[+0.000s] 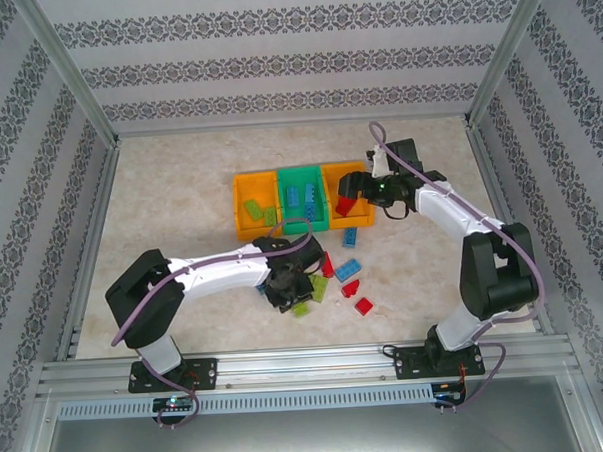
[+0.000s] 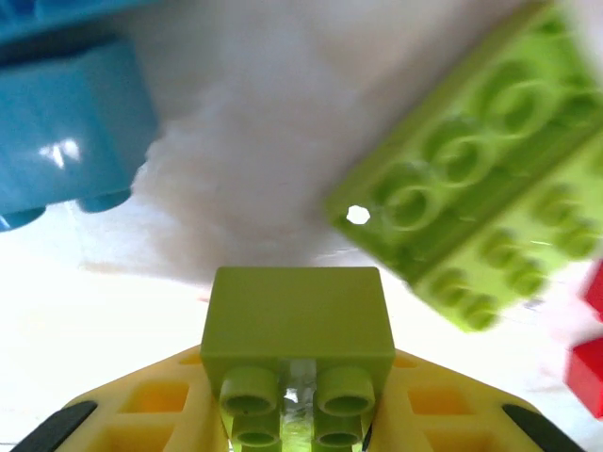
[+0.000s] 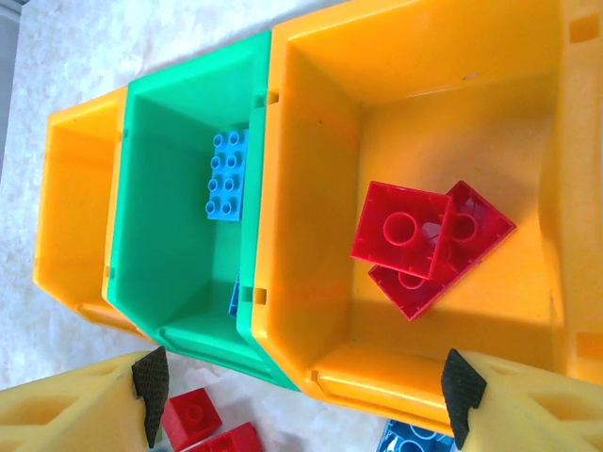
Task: Sort the legos into containers by color
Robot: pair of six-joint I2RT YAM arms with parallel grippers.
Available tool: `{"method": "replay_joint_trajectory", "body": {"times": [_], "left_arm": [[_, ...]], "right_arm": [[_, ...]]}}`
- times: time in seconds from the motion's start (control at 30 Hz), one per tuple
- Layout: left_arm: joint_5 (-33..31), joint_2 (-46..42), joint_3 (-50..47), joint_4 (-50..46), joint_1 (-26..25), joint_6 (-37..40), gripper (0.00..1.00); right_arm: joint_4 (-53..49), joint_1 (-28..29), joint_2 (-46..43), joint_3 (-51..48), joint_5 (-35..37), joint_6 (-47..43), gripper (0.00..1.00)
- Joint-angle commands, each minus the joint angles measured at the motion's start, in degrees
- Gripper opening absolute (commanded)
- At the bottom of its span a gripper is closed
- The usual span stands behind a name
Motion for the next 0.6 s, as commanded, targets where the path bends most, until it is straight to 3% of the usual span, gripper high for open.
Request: {"method": "replay_joint_trajectory", "body": {"times": [0.0,0.17,0.33,0.47,0.57], "left_arm": [[-5.8,-3.9,4.1,-7.2,1.9,7.6,0.25],[-10.7,-8.0,9.6,-13.7,10.2,18.1,0.25],[-10.5,-7.8,12.6,-9.5,21.9,28.5,0.25],[-15.0,-2.6,19.7,-8.4,27.1,36.8,0.26],[-13.5,3.6,25.0,-7.7,31.0,40.9,0.26]], "right_arm": [[-1.3,0.8,-3.2,-1.9,1.8,-2.2,0.79],[-2.3,2.9,-7.6,-5.9,4.9,-3.9,0.79],[-2.4,4.7,-12.3,-10.8,5.9,-3.9,0.79],[-3.6,11.8,-16.6,-14.3,9.1,-9.1,0.79],[-5.5,17.0,-17.9,-16.2,12.9,-10.2,0.80]]}}
